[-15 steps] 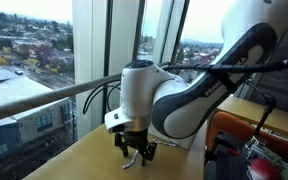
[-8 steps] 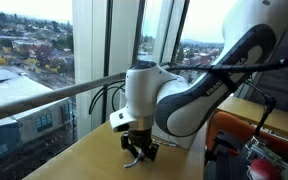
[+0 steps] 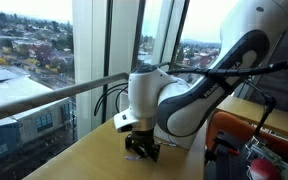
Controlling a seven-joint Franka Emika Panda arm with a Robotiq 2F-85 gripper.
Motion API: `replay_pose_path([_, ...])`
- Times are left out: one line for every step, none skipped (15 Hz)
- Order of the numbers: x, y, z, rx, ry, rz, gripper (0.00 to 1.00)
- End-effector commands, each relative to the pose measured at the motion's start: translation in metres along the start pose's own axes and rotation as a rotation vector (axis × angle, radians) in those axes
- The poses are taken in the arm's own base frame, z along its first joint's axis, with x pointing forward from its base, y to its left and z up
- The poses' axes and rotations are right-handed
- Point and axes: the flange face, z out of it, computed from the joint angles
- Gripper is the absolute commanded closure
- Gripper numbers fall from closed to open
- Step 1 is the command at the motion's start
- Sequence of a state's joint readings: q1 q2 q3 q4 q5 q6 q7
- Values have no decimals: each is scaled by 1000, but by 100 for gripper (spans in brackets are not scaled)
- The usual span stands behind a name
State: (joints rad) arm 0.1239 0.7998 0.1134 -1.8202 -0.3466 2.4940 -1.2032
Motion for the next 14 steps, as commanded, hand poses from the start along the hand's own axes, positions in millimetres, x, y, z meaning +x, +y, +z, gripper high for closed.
replay_pose_path([-6, 0, -6, -12, -15, 17, 100])
replay_pose_path([-6, 0, -12, -17, -16, 20, 100])
replay_pose_path([-7, 0, -21, -24, -20, 24, 100])
replay_pose_path([-8, -1, -30, -33, -23, 27, 100])
replay_pose_path([-10, -1, -43, -45, -27, 31, 100])
replay_pose_path([-12, 0, -55, -59, -31, 35, 100])
replay_pose_path([-16, 0, -73, -78, -37, 40, 100])
replay_pose_path([-20, 1, -91, -98, -42, 46, 100])
replay_pose_path([-25, 1, -111, -119, -49, 53, 100])
replay_pose_path([-29, 0, -128, -136, -57, 59, 100])
replay_pose_path([-36, -1, -150, -156, -65, 70, 100])
replay_pose_path([-43, -3, -168, -173, -74, 77, 100])
replay_pose_path([-53, -5, -188, -193, -84, 92, 100])
replay_pose_path([-64, -7, -208, -212, -98, 107, 100])
